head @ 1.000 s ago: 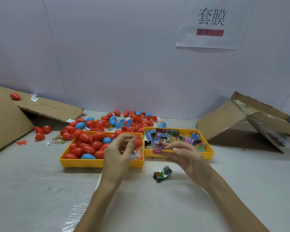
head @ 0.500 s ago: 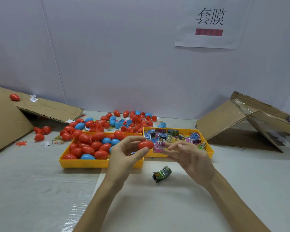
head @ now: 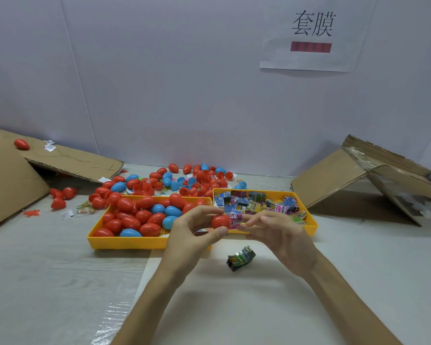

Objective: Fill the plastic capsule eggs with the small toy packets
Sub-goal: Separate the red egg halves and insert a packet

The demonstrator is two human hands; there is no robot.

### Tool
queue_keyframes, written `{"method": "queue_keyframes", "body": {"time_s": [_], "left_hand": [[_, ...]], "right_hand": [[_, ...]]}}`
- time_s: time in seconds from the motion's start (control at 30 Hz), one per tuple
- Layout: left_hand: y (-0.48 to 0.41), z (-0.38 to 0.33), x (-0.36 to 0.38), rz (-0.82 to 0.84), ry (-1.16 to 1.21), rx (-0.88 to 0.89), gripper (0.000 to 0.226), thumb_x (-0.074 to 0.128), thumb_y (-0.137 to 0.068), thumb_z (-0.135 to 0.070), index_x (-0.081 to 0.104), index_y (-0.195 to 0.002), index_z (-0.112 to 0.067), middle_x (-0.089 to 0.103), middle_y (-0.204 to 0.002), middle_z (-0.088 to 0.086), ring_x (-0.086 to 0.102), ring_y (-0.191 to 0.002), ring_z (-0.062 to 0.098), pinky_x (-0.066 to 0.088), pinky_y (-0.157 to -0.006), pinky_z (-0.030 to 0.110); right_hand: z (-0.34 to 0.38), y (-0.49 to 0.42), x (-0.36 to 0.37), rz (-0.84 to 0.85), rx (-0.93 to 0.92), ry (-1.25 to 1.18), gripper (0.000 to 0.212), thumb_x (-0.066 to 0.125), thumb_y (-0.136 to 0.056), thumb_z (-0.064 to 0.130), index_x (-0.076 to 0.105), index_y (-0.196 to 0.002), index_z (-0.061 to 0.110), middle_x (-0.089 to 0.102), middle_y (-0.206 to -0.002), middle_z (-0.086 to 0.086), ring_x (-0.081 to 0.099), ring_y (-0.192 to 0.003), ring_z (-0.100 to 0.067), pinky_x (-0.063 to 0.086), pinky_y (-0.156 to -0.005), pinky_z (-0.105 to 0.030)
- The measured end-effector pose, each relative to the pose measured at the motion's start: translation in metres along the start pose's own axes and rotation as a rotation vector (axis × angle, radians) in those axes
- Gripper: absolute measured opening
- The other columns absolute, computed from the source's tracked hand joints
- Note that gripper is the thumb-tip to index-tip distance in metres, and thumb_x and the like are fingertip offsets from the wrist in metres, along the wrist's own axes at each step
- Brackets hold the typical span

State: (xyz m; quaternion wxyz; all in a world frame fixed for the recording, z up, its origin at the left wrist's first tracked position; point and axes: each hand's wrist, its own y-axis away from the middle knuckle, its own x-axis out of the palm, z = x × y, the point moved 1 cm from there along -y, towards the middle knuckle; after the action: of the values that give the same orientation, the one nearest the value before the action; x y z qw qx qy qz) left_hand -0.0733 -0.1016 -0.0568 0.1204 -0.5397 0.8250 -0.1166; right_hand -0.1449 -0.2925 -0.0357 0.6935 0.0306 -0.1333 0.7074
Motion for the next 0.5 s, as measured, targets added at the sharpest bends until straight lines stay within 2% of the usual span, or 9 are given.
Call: {"method": "queue_keyframes", "body": {"time_s": [0.1,0.23,0.37,0.5], "left_hand": [[0.0,0.0008,-0.0001,0.005,-0.016,-0.004,0.03,0.084,-0.079,-0.018,0.074,-0.105,-0.029,0.076,-0.099,-0.016,0.069,-0.099,0.001,0.055,-0.082,0.018],[0.0004,0.0008,0.0016,0.028,-0.015,-0.004,0.029,0.084,-0.079,-0.018,0.075,-0.103,-0.031,0.075,-0.098,-0.019,0.068,-0.098,-0.002,0.052,-0.076,0.011],[0.0007,0.0015,0.0024,0.043,-0.027,-0.01,0.027,0.084,-0.079,-0.018,0.074,-0.099,-0.034,0.074,-0.096,-0.022,0.067,-0.096,-0.004,0.053,-0.074,0.013],[0.0008,0.002,0.0038,0.043,-0.041,-0.014,0.027,0.085,-0.078,-0.019,0.073,-0.096,-0.035,0.072,-0.095,-0.024,0.065,-0.096,-0.006,0.055,-0.071,0.014]], "right_hand": [[-0.0017,-0.0014,-0.001,0.006,-0.012,0.03,0.025,0.055,-0.086,0.022,0.08,-0.087,0.014,0.071,-0.12,-0.016,0.066,-0.117,-0.029,0.056,-0.089,-0.032],[-0.004,-0.0026,-0.0026,0.01,-0.026,0.03,0.025,0.055,-0.087,0.02,0.08,-0.086,0.014,0.073,-0.113,-0.016,0.065,-0.118,-0.025,0.056,-0.088,-0.033],[-0.0057,-0.0039,-0.004,-0.044,-0.017,0.043,0.022,0.06,-0.085,0.019,0.08,-0.087,0.012,0.075,-0.107,-0.016,0.07,-0.108,-0.033,0.057,-0.083,-0.032],[-0.0088,-0.0064,-0.0057,-0.082,-0.064,0.036,0.016,0.066,-0.085,0.013,0.079,-0.092,0.007,0.073,-0.106,-0.025,0.071,-0.103,-0.039,0.06,-0.082,-0.038]]}}
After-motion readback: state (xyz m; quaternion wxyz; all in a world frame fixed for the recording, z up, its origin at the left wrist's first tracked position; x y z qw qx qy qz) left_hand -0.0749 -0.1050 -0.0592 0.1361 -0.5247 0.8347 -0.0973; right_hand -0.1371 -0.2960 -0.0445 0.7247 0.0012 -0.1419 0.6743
